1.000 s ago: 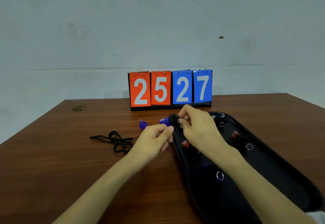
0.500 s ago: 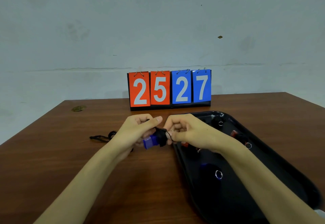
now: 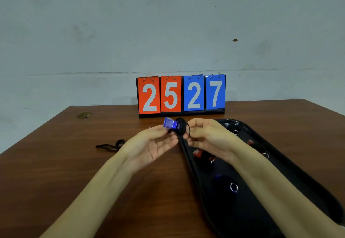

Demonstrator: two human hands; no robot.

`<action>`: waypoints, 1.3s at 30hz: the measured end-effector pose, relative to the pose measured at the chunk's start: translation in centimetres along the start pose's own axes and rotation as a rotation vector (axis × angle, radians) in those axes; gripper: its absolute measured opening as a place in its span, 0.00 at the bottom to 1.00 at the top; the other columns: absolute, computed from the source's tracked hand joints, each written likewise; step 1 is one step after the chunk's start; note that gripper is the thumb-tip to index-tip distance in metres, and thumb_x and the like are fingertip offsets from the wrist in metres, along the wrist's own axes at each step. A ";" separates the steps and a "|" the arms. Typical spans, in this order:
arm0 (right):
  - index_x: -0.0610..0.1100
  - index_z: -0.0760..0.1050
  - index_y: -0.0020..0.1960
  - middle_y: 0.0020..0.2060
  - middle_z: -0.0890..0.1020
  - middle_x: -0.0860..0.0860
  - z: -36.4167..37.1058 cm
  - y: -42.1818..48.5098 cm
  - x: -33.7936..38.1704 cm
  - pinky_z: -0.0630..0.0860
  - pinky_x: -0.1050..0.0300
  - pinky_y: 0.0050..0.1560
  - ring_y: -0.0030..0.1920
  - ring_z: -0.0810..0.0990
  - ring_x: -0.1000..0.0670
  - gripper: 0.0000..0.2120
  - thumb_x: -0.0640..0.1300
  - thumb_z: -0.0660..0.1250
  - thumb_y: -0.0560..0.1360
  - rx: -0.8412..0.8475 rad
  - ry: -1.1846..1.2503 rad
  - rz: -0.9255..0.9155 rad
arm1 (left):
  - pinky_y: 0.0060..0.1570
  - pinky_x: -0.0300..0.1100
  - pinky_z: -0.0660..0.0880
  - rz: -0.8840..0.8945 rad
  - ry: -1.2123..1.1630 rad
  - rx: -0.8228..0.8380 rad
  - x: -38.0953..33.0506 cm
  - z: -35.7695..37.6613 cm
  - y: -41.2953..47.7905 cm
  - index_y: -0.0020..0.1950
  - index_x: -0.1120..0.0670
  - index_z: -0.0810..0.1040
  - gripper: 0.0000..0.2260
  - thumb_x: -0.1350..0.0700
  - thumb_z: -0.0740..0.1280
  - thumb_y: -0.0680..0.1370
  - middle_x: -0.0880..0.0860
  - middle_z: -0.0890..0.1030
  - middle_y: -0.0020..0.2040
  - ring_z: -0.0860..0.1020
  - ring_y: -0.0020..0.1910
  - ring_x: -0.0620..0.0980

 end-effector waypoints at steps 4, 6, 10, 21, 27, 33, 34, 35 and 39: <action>0.40 0.76 0.44 0.35 0.79 0.47 0.2 -0.1 0.1 0.76 0.60 0.43 0.37 0.76 0.52 0.10 0.30 0.59 0.76 0.026 -0.023 -0.007 | 0.47 0.45 0.81 -0.109 -0.011 0.064 0.4 0.3 -0.4 0.59 0.64 0.77 0.17 0.67 0.65 0.69 0.63 0.82 0.52 0.83 0.47 0.55; 0.40 0.75 0.43 0.35 0.78 0.47 0.4 -0.1 0.1 0.75 0.61 0.42 0.37 0.76 0.53 0.10 0.29 0.59 0.76 0.040 -0.031 -0.002 | 0.45 0.45 0.81 -0.142 -0.029 0.058 0.6 0.2 -0.4 0.57 0.64 0.78 0.17 0.68 0.65 0.69 0.64 0.82 0.51 0.84 0.45 0.55; 0.40 0.75 0.43 0.35 0.78 0.47 0.4 -0.2 0.1 0.75 0.61 0.42 0.37 0.76 0.53 0.10 0.29 0.58 0.75 0.061 -0.040 0.004 | 0.39 0.43 0.82 -0.173 -0.009 0.048 0.7 0.0 -0.6 0.58 0.64 0.78 0.18 0.67 0.66 0.68 0.64 0.82 0.49 0.84 0.42 0.55; 0.41 0.75 0.40 0.34 0.78 0.47 1.1 -0.3 -0.4 0.75 0.64 0.36 0.34 0.75 0.53 0.12 0.29 0.58 0.76 0.136 -0.042 0.054 | 0.33 0.37 0.79 -0.111 0.215 0.048 -0.2 -0.5 -0.2 0.46 0.61 0.84 0.11 0.67 0.67 0.67 0.60 0.80 0.39 0.79 0.32 0.47; 0.40 0.75 0.39 0.33 0.79 0.47 1.3 0.0 -1.2 0.75 0.63 0.38 0.34 0.75 0.54 0.12 0.28 0.58 0.75 0.127 -0.048 0.095 | 0.40 0.35 0.78 0.096 0.667 0.049 -1.4 0.2 -0.8 0.52 0.61 0.79 0.10 0.70 0.62 0.75 0.55 0.81 0.39 0.80 0.36 0.45; 0.40 0.75 0.39 0.33 0.79 0.47 1.0 -0.2 -0.4 0.75 0.63 0.37 0.34 0.76 0.53 0.12 0.29 0.58 0.76 0.148 0.072 0.116 | 0.40 0.41 0.81 0.178 0.387 0.049 -1.4 1.0 -0.8 0.51 0.61 0.79 0.09 0.65 0.65 0.72 0.60 0.84 0.44 0.83 0.41 0.52; 0.40 0.75 0.38 0.33 0.79 0.47 0.9 -0.2 -0.5 0.76 0.63 0.37 0.34 0.76 0.53 0.12 0.29 0.58 0.76 0.136 0.068 0.118 | 0.39 0.41 0.81 0.222 0.481 0.013 -1.7 1.0 -0.8 0.51 0.62 0.78 0.08 0.66 0.65 0.73 0.60 0.83 0.43 0.83 0.39 0.52; 0.40 0.75 0.37 0.33 0.79 0.47 0.9 -0.2 -0.7 0.76 0.63 0.37 0.33 0.76 0.53 0.13 0.29 0.58 0.76 0.127 0.075 0.125 | 0.38 0.40 0.80 0.281 0.606 -0.029 -2.0 1.1 -0.9 0.51 0.63 0.76 0.07 0.67 0.64 0.75 0.59 0.83 0.41 0.82 0.37 0.51; 0.40 0.74 0.37 0.31 0.79 0.48 1.6 0.1 -1.5 0.76 0.63 0.37 0.33 0.76 0.53 0.14 0.29 0.56 0.76 0.128 0.220 0.162 | 0.32 0.34 0.77 0.533 0.864 -0.173 -3.2 1.8 -1.7 0.49 0.61 0.72 0.03 0.67 0.62 0.77 0.53 0.81 0.35 0.79 0.29 0.44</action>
Point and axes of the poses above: each hand's wrist, its own y-axis towards the middle knuckle, its own z-axis out of the palm, x = y × z, the point moved 8 cm from there along y, towards the middle knuckle
